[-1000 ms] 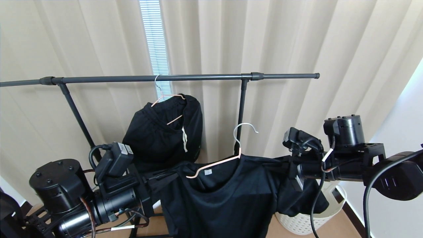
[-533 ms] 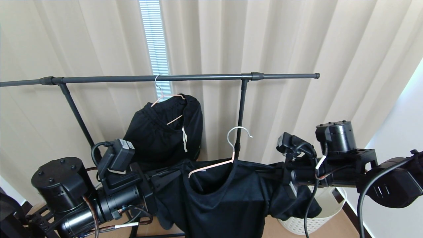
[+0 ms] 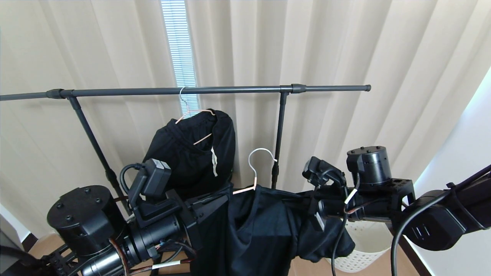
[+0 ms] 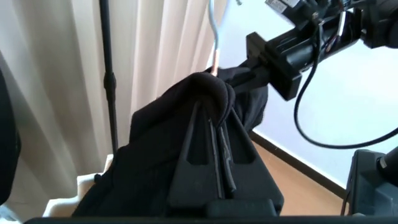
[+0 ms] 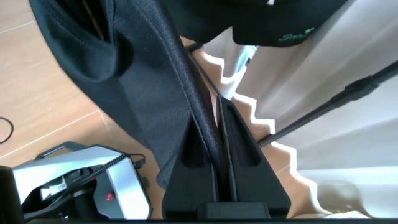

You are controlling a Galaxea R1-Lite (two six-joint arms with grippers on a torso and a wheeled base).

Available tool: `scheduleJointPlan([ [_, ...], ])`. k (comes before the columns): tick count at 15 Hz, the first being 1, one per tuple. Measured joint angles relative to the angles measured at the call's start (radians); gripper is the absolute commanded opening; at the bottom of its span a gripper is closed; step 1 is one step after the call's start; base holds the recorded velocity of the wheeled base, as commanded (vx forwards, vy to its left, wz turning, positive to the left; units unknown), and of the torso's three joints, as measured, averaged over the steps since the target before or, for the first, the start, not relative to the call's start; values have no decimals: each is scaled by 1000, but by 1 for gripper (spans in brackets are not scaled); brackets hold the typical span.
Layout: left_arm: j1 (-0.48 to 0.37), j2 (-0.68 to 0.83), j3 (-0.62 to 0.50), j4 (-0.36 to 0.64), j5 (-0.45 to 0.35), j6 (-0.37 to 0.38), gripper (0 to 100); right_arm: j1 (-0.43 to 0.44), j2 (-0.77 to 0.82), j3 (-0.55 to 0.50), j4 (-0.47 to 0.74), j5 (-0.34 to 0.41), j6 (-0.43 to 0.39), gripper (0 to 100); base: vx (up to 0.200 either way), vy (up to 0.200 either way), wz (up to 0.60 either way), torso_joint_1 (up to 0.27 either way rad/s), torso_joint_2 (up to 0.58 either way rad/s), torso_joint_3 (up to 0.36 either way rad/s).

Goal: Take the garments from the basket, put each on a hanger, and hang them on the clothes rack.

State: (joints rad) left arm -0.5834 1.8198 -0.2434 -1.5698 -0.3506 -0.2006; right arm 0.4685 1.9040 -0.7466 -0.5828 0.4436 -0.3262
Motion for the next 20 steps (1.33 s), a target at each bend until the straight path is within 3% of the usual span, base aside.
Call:
scheduleJointPlan([
  [4,-53,-5,-9,0,27,-20,0,56,40,16,-107,-84,54,0,0,0,0,0,0,0],
  [8,-98,-5,-23,0,80,-20,0,68,57,30,-139,-86,73,0,0,0,0,0,0,0],
  [11,-104,-2,-26,0,85,-21,0,67,53,45,-189,-85,75,0,0,0,0,0,0,0],
  [13,-102,6,-17,0,84,-17,0,63,51,72,-293,-84,75,0,0,0,0,0,0,0],
  [16,-92,14,-14,0,84,-15,0,61,43,97,-312,-81,75,0,0,0,0,0,0,0],
  [17,-88,16,-12,0,83,-15,100,61,39,100,-313,-80,75,0,0,0,0,0,0,0],
  [20,-78,17,-12,0,82,-10,100,61,26,110,-314,-78,75,0,0,0,0,0,0,0],
])
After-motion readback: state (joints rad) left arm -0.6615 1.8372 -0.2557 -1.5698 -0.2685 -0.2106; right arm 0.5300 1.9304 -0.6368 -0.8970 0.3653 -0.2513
